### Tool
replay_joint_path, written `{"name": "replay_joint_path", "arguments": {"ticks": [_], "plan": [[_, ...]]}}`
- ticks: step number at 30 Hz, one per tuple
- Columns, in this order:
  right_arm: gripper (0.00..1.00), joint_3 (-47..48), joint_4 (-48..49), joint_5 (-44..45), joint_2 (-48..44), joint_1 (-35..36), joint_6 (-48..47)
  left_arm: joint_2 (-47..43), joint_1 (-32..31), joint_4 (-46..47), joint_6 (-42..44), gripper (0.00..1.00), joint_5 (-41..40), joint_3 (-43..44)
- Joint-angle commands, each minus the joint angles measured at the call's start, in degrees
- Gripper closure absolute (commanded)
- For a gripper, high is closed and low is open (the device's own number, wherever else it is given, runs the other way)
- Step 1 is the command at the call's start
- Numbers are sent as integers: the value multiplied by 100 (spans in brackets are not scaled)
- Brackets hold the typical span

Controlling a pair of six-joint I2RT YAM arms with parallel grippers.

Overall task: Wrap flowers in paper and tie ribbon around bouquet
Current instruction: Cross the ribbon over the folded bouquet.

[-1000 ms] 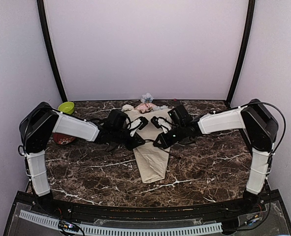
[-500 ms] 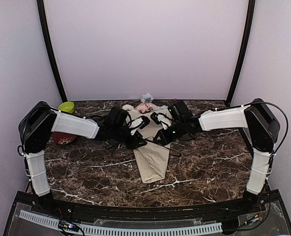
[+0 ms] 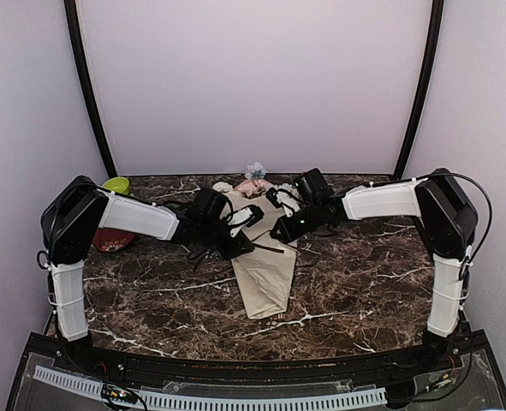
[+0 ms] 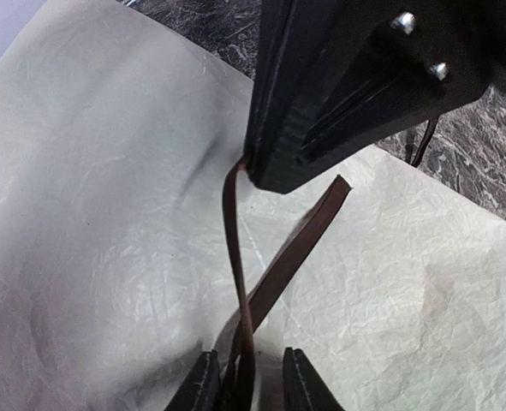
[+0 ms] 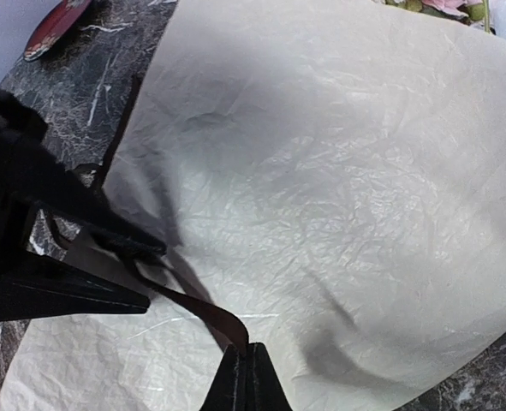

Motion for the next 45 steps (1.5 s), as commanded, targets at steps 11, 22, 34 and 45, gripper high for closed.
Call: {"name": "replay_joint_path", "arguments": {"ticks": [11,22,34,45], "plan": [[84,671,190,871,770,-57,113,40,58,-60,-79,98,79,115],[59,306,-132,654,78,-154,33,53,87,29,-234,100,276,111],[73,-272,-265,-502,-493,-267,-314,53,101,82,-322,100,216,103],[71,-2,-480,-320,166,-164,-562,55,105,89,-329,100,216,66]]}}
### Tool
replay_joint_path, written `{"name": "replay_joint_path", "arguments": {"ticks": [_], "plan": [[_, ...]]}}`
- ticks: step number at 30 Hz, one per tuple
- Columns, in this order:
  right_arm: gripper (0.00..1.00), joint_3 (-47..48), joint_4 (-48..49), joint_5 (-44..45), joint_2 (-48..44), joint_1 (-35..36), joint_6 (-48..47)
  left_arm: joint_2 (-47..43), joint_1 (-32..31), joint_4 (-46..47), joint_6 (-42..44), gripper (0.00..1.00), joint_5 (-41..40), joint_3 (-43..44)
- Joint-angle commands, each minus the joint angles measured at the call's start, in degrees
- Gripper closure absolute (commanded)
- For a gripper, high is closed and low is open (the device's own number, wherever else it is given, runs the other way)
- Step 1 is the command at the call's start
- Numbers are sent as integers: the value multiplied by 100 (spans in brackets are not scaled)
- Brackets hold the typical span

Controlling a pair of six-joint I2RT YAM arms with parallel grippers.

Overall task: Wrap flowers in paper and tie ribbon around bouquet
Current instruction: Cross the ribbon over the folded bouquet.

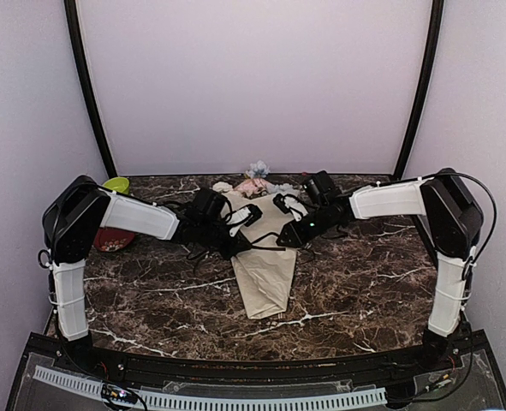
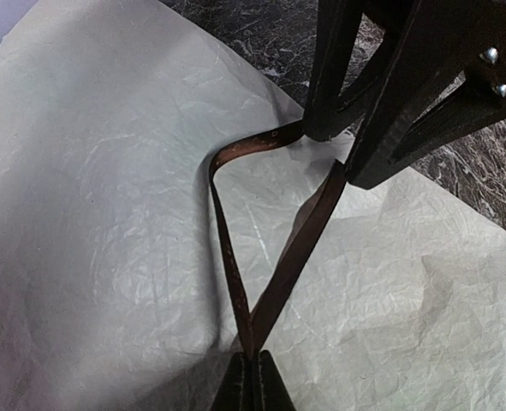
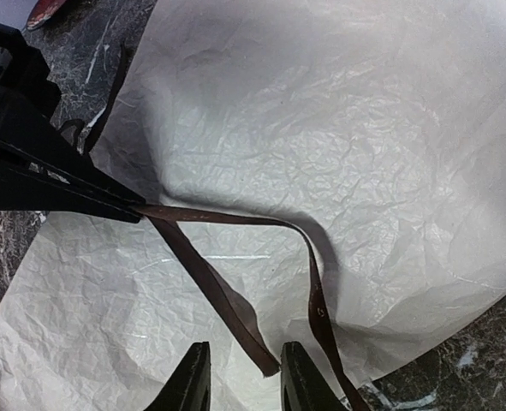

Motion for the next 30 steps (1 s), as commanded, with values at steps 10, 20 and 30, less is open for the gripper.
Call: {"name": "replay_joint_path", "arguments": {"ticks": [10,20,30], "plan": [[70,465,-462,339,551,268,-521,-17,35,57,-43,100,51,47],[92,664,-632,849,654,499,-703,-17,43,68,-91,100,86,24],[100,498,-613,1043,200,499,-542,-64,43,57,-90,93,39,12]]}}
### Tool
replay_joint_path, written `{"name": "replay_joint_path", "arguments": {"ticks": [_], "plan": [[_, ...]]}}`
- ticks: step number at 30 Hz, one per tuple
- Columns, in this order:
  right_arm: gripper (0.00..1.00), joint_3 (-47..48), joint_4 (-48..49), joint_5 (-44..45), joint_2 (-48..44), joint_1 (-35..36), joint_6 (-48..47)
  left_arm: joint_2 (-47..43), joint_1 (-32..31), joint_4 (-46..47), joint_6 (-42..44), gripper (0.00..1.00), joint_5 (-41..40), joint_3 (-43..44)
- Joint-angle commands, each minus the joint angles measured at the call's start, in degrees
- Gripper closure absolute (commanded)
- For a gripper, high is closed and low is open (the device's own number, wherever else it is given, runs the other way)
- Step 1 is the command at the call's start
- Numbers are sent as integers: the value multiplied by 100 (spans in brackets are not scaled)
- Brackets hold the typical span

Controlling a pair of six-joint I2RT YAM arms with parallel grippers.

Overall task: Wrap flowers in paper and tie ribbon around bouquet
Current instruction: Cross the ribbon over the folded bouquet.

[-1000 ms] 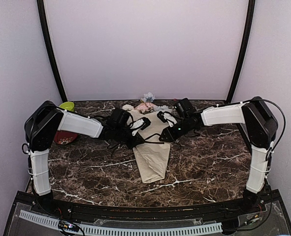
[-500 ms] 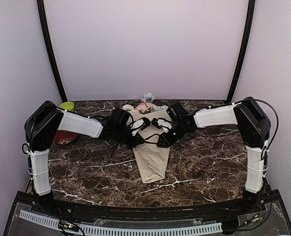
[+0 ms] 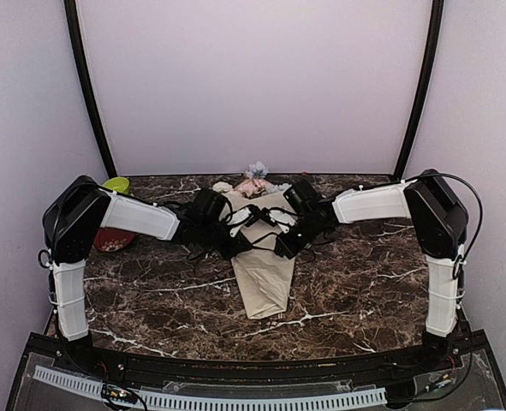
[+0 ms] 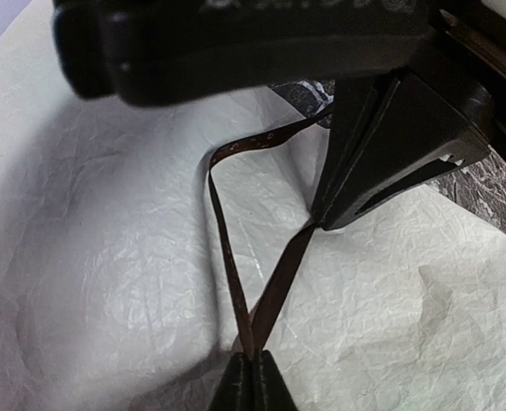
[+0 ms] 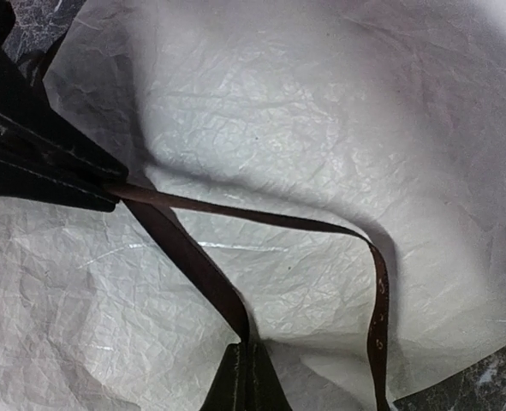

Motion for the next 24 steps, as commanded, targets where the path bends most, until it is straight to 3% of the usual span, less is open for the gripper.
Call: {"name": "replay_joint_path", "arguments": {"ticks": [1,4,7,12,16,19,24], "plan": [[100,-58,45,209,-398,31,148,-107,43,61,-99,84,2,23],[100,-133,103,253,-438,27,245,-356,82,88,-362,60,71,66],[100,-159,143,278,-393,33,314,-698,126,76,-574,49,-21,101],[100,-137,170,345,-358,31,377,-1156,204,-289,-1030,37,-831,15],[100,-133,206,341,-359,36,376,-1638,364,-310,-1543,29,-1423,-511],[100,-145,193,332,-354,40,377,-1895,727,-508,-2026,29,-1538,-806],[100,-168,224,316,-360,40,370,-2085,830,-453,-1634,34,-1303,-1234]]}}
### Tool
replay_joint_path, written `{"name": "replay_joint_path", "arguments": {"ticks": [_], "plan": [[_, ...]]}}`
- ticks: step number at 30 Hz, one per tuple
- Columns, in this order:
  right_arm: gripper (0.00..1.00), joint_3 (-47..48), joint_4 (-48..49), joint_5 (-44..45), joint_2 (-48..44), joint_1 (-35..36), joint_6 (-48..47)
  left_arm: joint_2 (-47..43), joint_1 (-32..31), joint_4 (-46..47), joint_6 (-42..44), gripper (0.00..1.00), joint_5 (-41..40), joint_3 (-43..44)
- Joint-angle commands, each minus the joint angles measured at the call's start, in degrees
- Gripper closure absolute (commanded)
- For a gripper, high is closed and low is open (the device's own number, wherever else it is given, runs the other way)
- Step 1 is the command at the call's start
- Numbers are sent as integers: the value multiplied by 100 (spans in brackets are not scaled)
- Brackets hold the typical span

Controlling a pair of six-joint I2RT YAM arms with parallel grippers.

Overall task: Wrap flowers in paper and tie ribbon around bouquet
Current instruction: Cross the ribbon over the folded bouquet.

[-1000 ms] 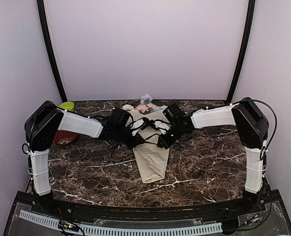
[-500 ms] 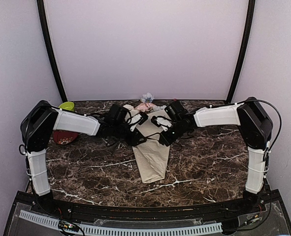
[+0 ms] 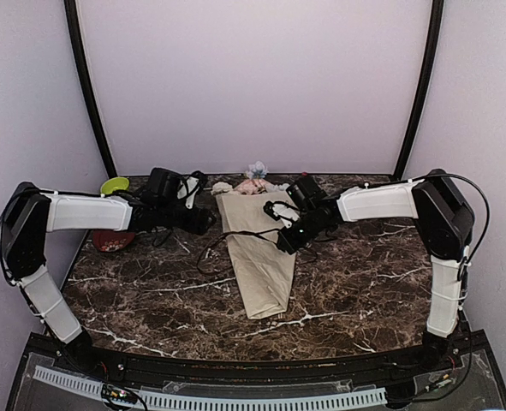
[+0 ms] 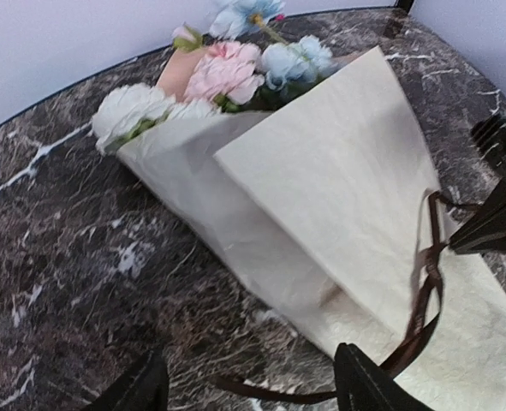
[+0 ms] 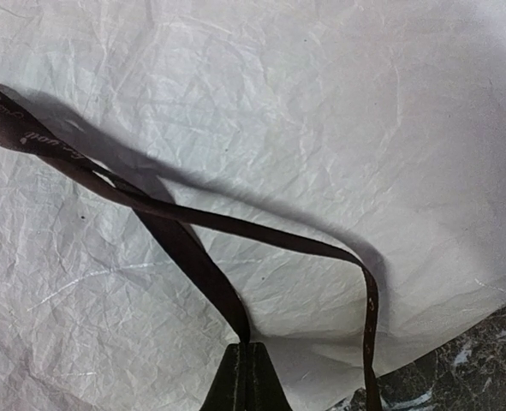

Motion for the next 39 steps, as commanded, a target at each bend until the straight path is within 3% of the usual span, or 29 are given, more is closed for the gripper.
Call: {"name": "replay_joint_path", "arguments": {"ticks": [1,3,6,9,12,15,21,31,36,39], "plan": [[100,-63,127,30,-97,37,19,-226,45,-316,162,40,-28,-341],[100,-67,118,29,-120,38,13,-287,161,-409,437,51,-257,-457],[100,-116,171,-44,-174,38,27,-294,552,-310,940,55,-418,-762],[100,-110,208,-102,-163,38,32,-127,710,-22,1607,51,199,-939],[100,-103,210,-159,-167,38,43,17,704,-372,2210,43,1339,-738],[100,-96,232,-203,-175,38,44,-37,701,-437,2788,39,1858,-736],[100,-134,251,-227,-215,38,72,-94,647,-336,3865,38,2022,-877],[100,-251,284,-198,-300,47,158,765,438,-618,5118,37,2290,-159],[100,-245,263,-178,-308,47,165,1129,332,-1101,5325,42,2175,327],[100,-237,251,-152,-324,45,160,1103,330,-669,5270,58,1798,196]]}}
